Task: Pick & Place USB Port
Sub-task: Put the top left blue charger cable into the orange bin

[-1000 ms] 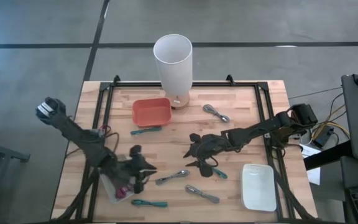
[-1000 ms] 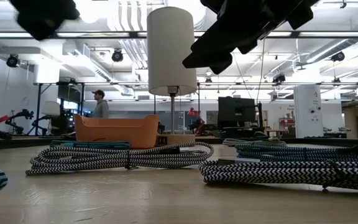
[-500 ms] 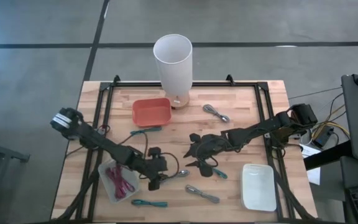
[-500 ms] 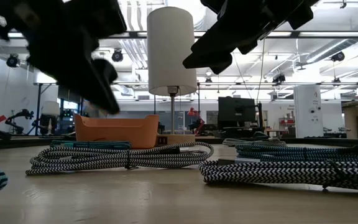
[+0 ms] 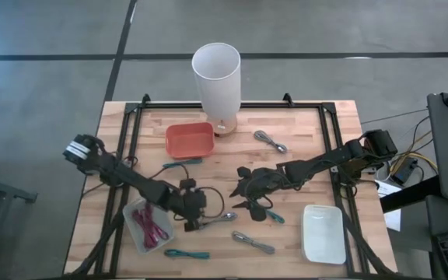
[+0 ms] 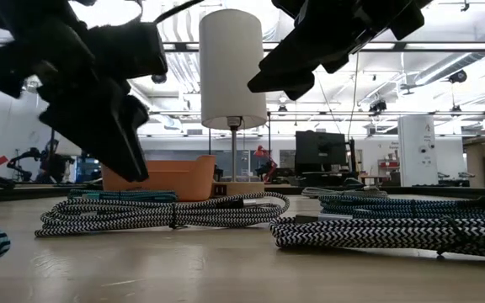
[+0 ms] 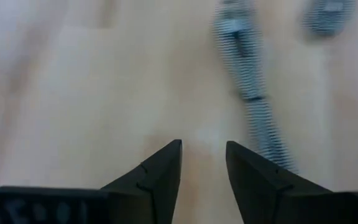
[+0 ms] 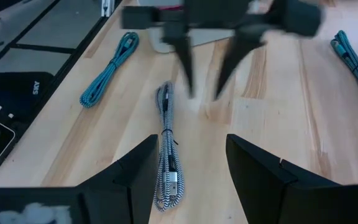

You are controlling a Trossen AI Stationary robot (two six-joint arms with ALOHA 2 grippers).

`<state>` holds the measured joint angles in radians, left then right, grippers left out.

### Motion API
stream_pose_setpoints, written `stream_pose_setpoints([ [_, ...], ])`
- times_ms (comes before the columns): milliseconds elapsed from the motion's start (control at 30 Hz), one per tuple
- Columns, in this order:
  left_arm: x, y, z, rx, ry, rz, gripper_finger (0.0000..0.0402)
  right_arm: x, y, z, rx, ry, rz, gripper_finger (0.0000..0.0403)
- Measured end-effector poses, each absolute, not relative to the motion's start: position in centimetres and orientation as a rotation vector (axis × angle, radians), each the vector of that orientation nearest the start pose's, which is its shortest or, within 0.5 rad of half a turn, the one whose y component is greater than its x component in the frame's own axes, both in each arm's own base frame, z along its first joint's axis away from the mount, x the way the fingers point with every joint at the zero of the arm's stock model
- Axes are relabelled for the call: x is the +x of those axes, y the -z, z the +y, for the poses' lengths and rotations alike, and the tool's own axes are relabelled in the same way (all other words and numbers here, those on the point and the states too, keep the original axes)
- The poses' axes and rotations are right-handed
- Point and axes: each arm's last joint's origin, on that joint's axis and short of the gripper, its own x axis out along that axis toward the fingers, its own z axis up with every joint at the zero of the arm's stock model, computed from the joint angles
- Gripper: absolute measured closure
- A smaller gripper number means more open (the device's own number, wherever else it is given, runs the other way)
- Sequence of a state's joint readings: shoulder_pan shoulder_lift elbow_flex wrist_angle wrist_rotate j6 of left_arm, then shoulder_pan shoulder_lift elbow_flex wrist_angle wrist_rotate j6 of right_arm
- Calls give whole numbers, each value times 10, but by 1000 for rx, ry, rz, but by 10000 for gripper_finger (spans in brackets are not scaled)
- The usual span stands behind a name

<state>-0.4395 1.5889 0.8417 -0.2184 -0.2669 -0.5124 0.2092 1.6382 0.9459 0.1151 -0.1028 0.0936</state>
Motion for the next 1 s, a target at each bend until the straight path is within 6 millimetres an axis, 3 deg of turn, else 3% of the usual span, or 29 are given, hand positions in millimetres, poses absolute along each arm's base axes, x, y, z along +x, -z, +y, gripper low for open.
stream_pose_setpoints([
  [300,250,-176,-71,-83,-377,1107,245,338,-204,75,60,-276,591,220],
  [500,237,-164,-43,-21,-465,1246,245,337,-204,75,60,-276,592,220],
  [800,233,-161,-32,96,-577,1225,245,337,-204,75,60,-276,592,220],
  [1000,222,-147,-22,82,-616,1282,245,338,-204,75,38,-283,588,220],
])
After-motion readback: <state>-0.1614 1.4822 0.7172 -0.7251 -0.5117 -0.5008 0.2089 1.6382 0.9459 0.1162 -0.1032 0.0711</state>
